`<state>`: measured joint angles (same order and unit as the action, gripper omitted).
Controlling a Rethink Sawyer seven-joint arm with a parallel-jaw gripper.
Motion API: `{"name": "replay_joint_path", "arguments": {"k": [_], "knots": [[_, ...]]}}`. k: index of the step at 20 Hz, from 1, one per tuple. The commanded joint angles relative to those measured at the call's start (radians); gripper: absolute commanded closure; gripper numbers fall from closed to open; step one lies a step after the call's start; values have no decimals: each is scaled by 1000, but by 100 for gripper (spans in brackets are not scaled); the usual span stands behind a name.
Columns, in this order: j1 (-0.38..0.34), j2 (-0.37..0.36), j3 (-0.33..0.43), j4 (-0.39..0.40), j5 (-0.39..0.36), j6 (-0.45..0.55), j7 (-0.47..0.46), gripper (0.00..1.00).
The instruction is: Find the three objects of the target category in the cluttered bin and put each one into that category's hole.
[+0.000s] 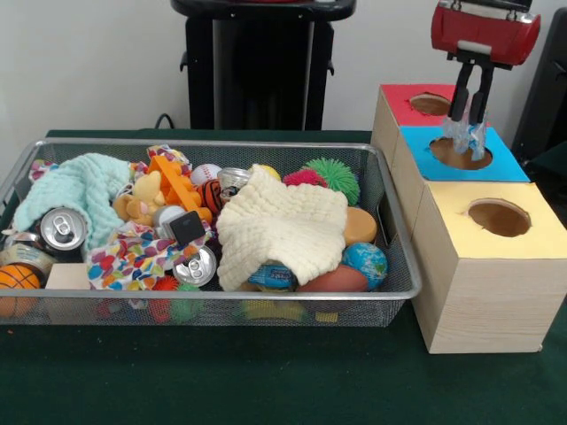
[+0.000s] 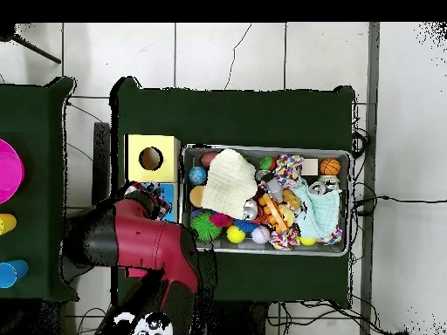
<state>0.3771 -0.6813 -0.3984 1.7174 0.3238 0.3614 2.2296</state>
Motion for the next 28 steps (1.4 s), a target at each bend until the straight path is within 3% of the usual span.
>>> {"name": "replay_joint_path", "arguments": {"k": [1,16,17,21,24,28], "knots": [[27,87,14,49,75,85,310,100],[23,128,1,38,120,69,258,100],[19,127,6,42,126,68,258,0],[6,121,22,47,128,48,244,0],[45,139,-38,18,119,114,273,0],[59,145,-44,8,142,137,302,0]]}}
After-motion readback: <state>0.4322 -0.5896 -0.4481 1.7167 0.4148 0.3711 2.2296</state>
